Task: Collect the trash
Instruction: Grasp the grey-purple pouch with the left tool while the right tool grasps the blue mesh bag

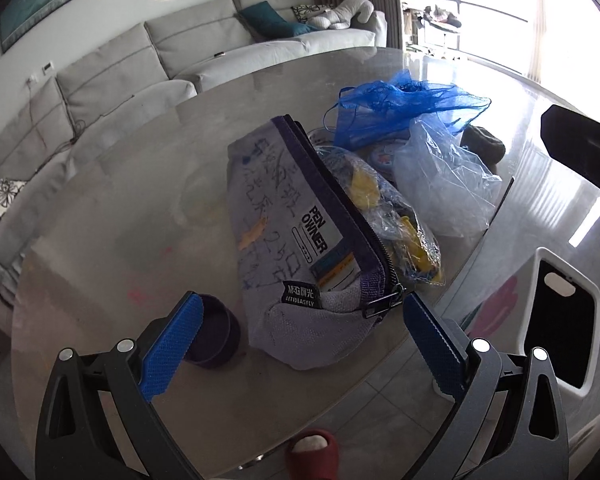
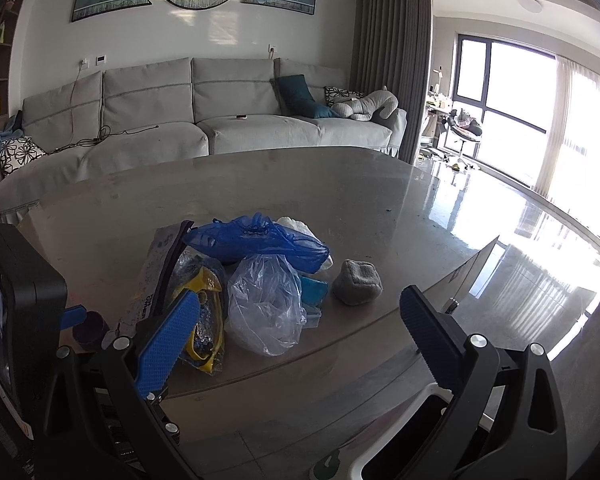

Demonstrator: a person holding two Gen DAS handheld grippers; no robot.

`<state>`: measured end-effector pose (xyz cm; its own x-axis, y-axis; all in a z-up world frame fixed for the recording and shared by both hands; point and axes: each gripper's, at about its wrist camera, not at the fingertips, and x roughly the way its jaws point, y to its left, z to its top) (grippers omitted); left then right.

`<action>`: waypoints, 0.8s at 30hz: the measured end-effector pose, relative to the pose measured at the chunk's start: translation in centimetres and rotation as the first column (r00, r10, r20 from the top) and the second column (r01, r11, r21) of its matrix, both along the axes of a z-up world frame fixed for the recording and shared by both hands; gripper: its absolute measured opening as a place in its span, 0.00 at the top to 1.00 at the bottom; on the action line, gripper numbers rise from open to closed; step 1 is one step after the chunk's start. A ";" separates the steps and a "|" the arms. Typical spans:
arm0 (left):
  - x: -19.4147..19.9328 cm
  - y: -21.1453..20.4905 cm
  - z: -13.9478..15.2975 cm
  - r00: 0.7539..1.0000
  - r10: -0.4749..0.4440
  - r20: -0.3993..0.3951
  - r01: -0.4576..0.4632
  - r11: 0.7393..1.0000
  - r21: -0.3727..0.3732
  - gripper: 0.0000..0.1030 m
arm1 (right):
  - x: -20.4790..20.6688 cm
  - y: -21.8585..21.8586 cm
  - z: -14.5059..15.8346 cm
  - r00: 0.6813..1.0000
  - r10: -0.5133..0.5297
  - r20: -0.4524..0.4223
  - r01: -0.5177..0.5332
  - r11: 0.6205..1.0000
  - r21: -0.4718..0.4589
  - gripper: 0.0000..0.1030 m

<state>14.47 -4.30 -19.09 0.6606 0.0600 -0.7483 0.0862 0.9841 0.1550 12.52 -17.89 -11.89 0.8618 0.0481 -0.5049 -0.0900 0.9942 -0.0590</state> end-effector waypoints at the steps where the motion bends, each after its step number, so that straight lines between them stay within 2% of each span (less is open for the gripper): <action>1: 0.2 0.8 0.1 1.000 0.005 -0.004 -0.005 1.000 -0.008 0.05 | 0.0 0.0 0.0 1.000 0.001 -0.001 -0.001 1.000 0.001 0.03; 3: 0.4 1.2 -0.2 1.000 0.000 -0.021 -0.001 1.000 -0.022 0.18 | 0.0 0.1 -0.1 1.000 0.004 -0.005 -0.004 1.000 0.000 0.03; 4: 0.6 1.5 -0.5 0.999 -0.025 -0.047 0.023 0.998 -0.060 0.42 | 0.1 0.1 -0.2 1.000 0.006 -0.008 -0.006 1.000 -0.001 0.03; 7: 1.0 2.0 -1.1 0.996 -0.054 -0.076 0.046 0.993 -0.110 0.57 | 0.1 0.4 -0.3 1.000 0.011 -0.013 -0.011 1.000 0.000 0.03; 8: 0.9 2.0 -1.0 0.995 -0.055 -0.077 0.047 0.994 -0.103 0.69 | 0.1 0.5 -0.4 1.000 0.012 -0.014 -0.012 1.000 0.000 0.03; 10: 0.6 2.5 -0.3 0.998 -0.046 -0.048 0.040 0.991 -0.127 0.76 | 0.1 0.7 -0.4 1.000 0.015 -0.013 -0.015 1.000 -0.007 0.03; 13: -0.2 2.9 1.7 0.999 -0.035 0.030 0.037 0.996 -0.086 0.79 | 0.2 1.1 -0.4 1.000 0.016 -0.006 -0.016 1.000 -0.025 0.03; 17: -0.5 3.6 4.2 0.997 -0.038 0.070 0.047 0.991 -0.123 0.80 | 1.1 1.3 -0.4 1.000 0.027 0.002 -0.027 0.999 -0.017 0.03; 21: -0.6 3.8 6.4 0.991 -0.028 0.132 0.042 0.994 -0.100 0.81 | 2.9 1.7 -0.4 0.999 0.035 0.019 -0.034 0.998 -0.050 0.03; 24: -0.6 4.2 7.3 0.988 -0.021 0.155 0.037 0.994 -0.100 0.81 | 4.9 2.1 -0.8 0.999 0.042 -0.002 -0.042 0.996 -0.080 0.03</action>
<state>13.83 -0.12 -11.78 0.7686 -0.0327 -0.6388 0.0978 0.9930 0.0669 17.45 -15.75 -12.71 0.8599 0.0440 -0.5085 -0.1318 0.9816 -0.1380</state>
